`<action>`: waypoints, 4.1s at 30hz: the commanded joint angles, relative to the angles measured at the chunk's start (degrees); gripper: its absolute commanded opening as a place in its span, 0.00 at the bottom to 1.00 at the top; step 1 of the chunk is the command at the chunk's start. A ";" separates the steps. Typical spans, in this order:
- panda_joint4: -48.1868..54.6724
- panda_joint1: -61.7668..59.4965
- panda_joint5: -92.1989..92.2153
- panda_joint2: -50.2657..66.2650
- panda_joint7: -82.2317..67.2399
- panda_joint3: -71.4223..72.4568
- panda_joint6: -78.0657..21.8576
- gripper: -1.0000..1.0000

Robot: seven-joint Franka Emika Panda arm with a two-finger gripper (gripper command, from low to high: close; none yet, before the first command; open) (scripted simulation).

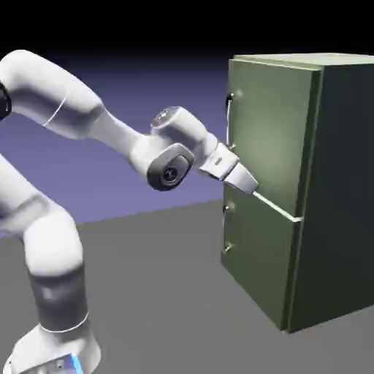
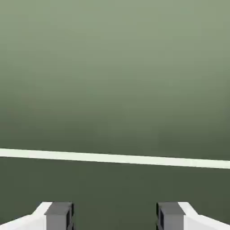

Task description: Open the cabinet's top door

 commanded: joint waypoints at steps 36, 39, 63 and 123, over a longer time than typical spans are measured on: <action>10.81 -37.68 89.72 -40.86 -35.37 48.45 -10.56 0.50; 11.71 -40.82 97.20 -44.26 -38.31 52.49 -11.44 0.50; 8.95 -52.12 131.63 -58.18 -59.04 61.10 -30.70 0.00; 32.02 -41.43 45.09 21.66 -125.22 -23.55 -132.83 0.00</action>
